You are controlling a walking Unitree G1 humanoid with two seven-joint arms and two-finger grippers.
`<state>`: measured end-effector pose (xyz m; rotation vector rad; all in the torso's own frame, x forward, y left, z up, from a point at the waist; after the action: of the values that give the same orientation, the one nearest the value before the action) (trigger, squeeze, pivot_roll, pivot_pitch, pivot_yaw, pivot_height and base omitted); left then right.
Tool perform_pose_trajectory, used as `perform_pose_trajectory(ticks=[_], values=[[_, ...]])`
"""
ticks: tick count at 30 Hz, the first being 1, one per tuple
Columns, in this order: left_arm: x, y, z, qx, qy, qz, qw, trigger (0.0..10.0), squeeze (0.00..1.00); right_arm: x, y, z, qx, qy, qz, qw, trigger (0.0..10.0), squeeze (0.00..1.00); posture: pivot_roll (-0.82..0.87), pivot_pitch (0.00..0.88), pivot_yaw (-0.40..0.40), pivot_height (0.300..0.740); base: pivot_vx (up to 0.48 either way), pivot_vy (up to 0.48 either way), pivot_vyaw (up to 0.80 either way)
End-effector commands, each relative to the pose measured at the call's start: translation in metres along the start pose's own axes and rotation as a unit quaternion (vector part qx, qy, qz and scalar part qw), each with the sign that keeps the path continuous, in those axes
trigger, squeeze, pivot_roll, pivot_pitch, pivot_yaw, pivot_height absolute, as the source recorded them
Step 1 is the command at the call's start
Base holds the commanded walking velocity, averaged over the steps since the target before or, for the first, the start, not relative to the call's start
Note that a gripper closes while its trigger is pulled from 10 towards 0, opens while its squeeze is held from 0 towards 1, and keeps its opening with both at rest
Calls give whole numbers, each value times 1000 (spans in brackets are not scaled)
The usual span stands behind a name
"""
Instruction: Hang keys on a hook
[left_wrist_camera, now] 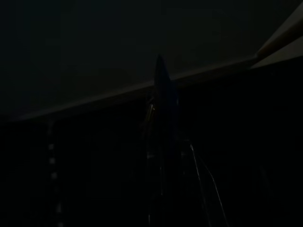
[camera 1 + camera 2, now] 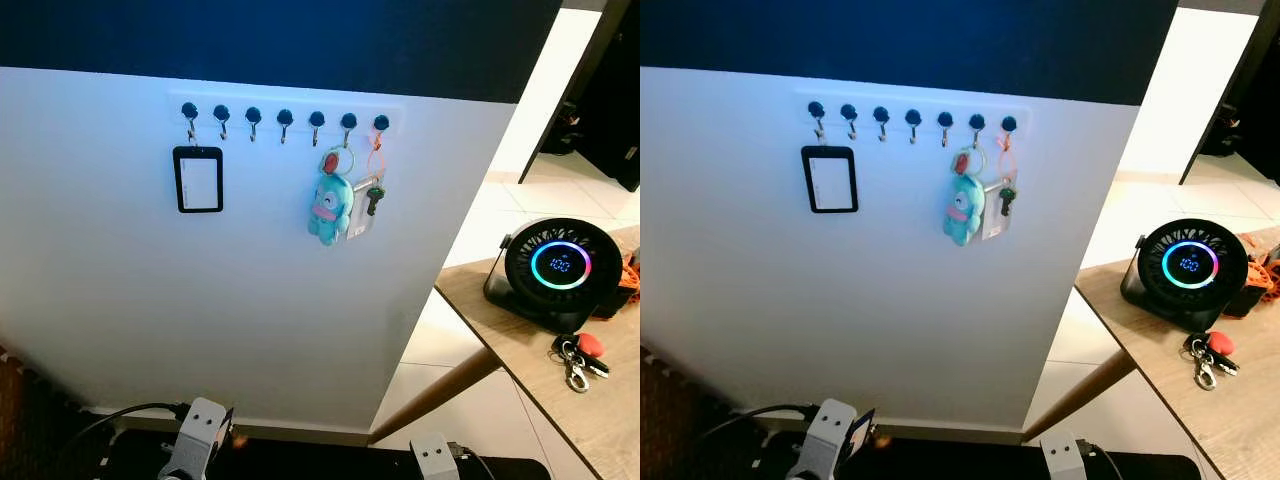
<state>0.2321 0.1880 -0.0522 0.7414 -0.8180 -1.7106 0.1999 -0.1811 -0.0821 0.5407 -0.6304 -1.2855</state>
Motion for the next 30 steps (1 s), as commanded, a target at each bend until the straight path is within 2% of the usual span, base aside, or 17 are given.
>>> perform_pose_trajectory(ticks=[1, 17, 20, 23, 24, 25, 26, 28, 29, 30], values=[[-2, 0, 0, 2, 0, 3, 1000, 10000, 0, -3, -1, 0, -2, 2, 0, 1000, 10000, 0, 110, 38, -47, 740, 0, 0, 0], [-1, 8, -1, 22, -10, -5, 1000, 10000, 0, -3, -2, 0, -4, 2, 1, 1000, 10000, 0, 112, 35, -46, 740, 0, 0, 0], [1, 20, -2, 62, -20, 1, 998, 10000, 0, -3, -3, 1, -4, 3, 1, 1000, 10000, 0, 111, 31, -49, 740, 0, 0, 0], [14, 36, 2, 130, -89, -13, 987, 10000, 0, -2, -3, 1, -3, 3, 3, 1000, 10000, 0, 107, 27, -51, 740, 0, 0, 0], [14, 36, 2, 130, -89, -13, 987, 10000, 0, -2, -3, 1, -3, 3, 3, 1000, 10000, 0, 107, 27, -51, 740, 0, 0, 0], [20, 42, 6, 154, -127, -14, 980, 10000, 0, -1, -3, 1, -3, 3, 3, 1000, 10000, 0, 108, 24, -53, 740, 0, 0, 0], [20, 42, 6, 154, -127, -14, 980, 10000, 0, -1, -3, 1, -3, 3, 3, 1000, 10000, 0, 108, 24, -53, 740, 0, 0, 0], [24, 60, 13, 203, -176, -9, 963, 10000, 0, 1, -3, 1, -3, 1, 5, 1000, 10000, 0, 109, 22, -58, 740, 0, 0, 0], [22, 72, 16, 229, -180, -15, 956, 10000, 0, 2, -2, 1, -2, 1, 6, 1000, 10000, 0, 110, 26, -61, 740, 0, 0, 0], [22, 72, 16, 229, -180, -15, 956, 10000, 0, 2, -2, 1, -2, 1, 6, 1000, 10000, 0, 110, 26, -61, 740, 0, 0, 0]])
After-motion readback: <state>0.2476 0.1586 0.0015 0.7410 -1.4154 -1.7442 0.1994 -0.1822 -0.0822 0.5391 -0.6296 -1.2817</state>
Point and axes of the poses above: a point about 5 cm out from each wrist's last joint towards the gripper, its own z axis pointing back from the gripper into the wrist, its own y axis along the axis of the wrist's last joint, x = y × z, the point moved 1 cm from there along -z, pointing out of the wrist towards the gripper, and after that the axes turned 3 degrees about z, right-handed, at the moved point
